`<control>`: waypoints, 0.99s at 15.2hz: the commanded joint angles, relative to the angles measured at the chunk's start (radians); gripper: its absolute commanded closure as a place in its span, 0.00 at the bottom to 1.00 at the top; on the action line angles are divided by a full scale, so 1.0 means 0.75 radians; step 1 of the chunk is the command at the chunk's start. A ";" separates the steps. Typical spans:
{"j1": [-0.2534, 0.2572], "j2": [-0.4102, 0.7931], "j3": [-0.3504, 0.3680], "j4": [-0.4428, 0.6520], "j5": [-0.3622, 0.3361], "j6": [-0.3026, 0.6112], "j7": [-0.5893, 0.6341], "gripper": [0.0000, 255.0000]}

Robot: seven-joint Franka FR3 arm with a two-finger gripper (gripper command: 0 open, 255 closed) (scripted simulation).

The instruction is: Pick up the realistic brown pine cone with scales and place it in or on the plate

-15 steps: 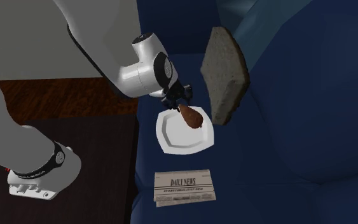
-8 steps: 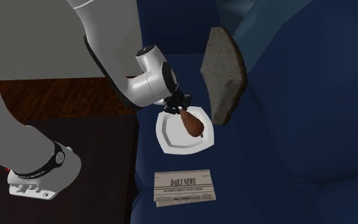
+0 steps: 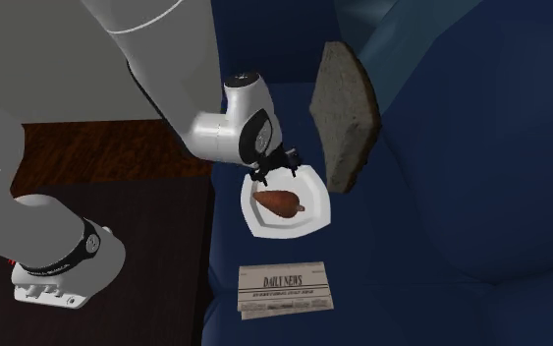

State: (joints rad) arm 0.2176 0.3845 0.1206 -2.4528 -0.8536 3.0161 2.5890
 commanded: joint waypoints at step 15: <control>-0.824 0.209 0.733 0.224 0.543 -0.539 -1.607 0.00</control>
State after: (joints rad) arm -0.4039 0.5289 0.6798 -2.2728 -0.4453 2.6558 1.3844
